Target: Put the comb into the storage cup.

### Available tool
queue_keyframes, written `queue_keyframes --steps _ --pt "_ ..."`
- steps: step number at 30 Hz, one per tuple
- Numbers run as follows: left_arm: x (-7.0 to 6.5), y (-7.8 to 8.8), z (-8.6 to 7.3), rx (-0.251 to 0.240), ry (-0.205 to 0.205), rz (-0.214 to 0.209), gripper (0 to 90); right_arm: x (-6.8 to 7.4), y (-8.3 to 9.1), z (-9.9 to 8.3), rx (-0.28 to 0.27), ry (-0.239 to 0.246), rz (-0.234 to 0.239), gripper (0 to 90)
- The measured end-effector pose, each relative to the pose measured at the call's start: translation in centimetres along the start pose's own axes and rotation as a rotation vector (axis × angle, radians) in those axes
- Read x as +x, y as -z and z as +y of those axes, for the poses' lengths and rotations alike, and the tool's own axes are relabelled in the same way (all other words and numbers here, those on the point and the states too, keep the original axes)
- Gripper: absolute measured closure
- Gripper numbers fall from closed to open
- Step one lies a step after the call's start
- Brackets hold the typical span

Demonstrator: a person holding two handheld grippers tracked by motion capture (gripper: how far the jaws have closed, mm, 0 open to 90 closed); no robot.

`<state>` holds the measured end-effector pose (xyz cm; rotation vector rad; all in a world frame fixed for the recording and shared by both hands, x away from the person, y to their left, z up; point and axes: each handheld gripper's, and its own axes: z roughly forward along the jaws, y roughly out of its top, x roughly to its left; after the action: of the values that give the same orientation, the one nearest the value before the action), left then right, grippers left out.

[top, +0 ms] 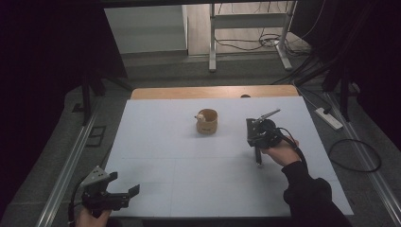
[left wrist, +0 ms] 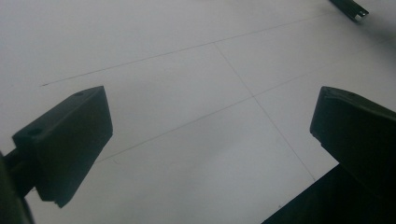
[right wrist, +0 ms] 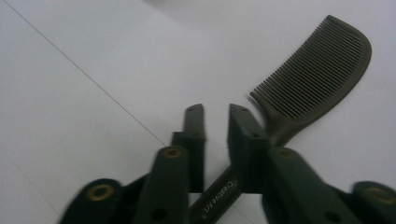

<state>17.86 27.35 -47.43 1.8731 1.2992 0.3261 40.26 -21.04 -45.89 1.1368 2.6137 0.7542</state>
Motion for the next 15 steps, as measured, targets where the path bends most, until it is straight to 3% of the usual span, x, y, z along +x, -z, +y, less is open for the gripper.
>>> queue_keyframes --steps 1,3,6,9,15 --pt "0.0 0.0 0.0 0.000 0.000 0.000 0.0 -0.1 0.0 0.0 -0.003 0.002 0.004 88.5" --pt "0.0 0.0 0.0 0.000 -0.001 -0.001 0.0 -0.1 -0.1 0.1 -0.004 0.002 0.011 89.5" --pt "0.0 0.0 0.0 -0.001 0.000 -0.001 0.0 -0.1 -0.1 0.1 0.003 0.018 0.030 89.6" --pt "0.0 0.0 0.0 -0.001 -0.001 -0.001 0.0 0.0 -0.4 0.0 0.002 0.046 0.015 89.6" --pt "0.0 0.0 0.0 -0.003 0.001 -0.004 0.0 0.1 -1.1 -0.3 0.010 0.054 0.018 89.6"
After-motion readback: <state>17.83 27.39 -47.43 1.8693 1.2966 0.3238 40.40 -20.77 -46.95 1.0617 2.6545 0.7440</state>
